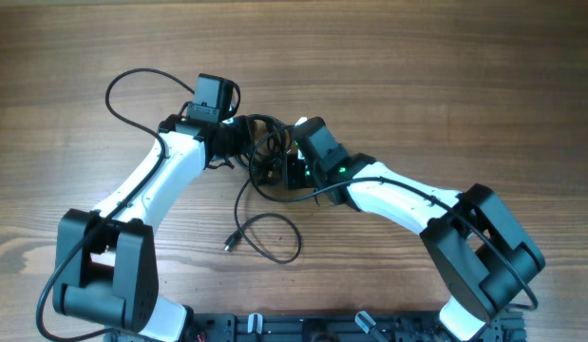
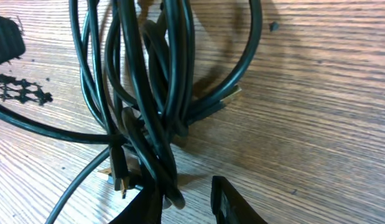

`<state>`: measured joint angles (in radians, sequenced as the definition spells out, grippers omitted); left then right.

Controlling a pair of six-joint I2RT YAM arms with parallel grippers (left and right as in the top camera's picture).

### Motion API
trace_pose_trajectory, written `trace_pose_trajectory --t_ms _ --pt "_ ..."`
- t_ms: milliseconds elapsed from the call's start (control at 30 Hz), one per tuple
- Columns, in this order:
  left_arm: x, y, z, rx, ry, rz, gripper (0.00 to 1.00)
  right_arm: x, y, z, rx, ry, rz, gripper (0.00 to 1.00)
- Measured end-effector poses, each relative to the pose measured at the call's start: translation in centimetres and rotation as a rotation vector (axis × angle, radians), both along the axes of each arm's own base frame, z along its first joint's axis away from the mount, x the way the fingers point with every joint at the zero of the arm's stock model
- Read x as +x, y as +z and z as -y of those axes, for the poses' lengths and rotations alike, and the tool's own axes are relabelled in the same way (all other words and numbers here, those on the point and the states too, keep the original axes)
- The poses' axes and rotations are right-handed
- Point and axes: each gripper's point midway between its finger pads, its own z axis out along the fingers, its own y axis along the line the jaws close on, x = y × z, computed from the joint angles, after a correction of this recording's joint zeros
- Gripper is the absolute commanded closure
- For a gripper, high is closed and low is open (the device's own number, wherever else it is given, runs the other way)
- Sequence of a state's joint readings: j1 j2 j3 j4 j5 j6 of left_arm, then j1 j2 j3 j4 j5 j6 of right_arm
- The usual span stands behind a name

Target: Untangle cables

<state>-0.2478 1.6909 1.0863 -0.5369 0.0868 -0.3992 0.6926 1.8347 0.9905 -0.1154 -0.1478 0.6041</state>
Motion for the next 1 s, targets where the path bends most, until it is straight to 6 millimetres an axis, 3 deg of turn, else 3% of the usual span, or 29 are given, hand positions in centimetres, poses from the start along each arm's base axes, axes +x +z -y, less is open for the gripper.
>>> trace_pose_trajectory --t_ms 100,300,433,533,600,767,900,1000 --pt "0.0 0.0 0.0 -0.001 0.000 -0.001 0.93 -0.3 -0.4 0.5 -0.026 -0.005 -0.016 0.68" --pt "0.0 0.0 0.0 -0.002 0.003 0.000 0.93 1.0 -0.1 0.9 -0.058 -0.042 0.056 0.67" --pt "0.0 0.0 0.0 -0.002 0.003 0.000 0.94 0.8 0.3 0.0 -0.026 0.010 0.064 0.96" --pt "0.0 0.0 0.0 -0.002 0.002 0.001 0.94 0.6 0.2 0.0 -0.029 0.026 0.059 0.96" --pt "0.0 0.0 0.2 -0.009 -0.001 -0.001 0.94 -0.2 0.3 1.1 -0.041 0.038 0.011 0.96" --pt "-0.1 0.1 0.7 -0.034 -0.015 -0.005 0.94 -1.0 7.7 3.9 0.031 0.021 0.045 0.96" --pt "-0.6 0.1 1.9 -0.071 -0.046 -0.020 0.95 -3.0 8.5 6.1 -0.042 0.007 0.008 0.96" --pt "-1.0 0.2 2.8 -0.101 -0.069 -0.028 0.95 -3.2 10.9 8.5 -0.046 -0.044 0.044 0.96"
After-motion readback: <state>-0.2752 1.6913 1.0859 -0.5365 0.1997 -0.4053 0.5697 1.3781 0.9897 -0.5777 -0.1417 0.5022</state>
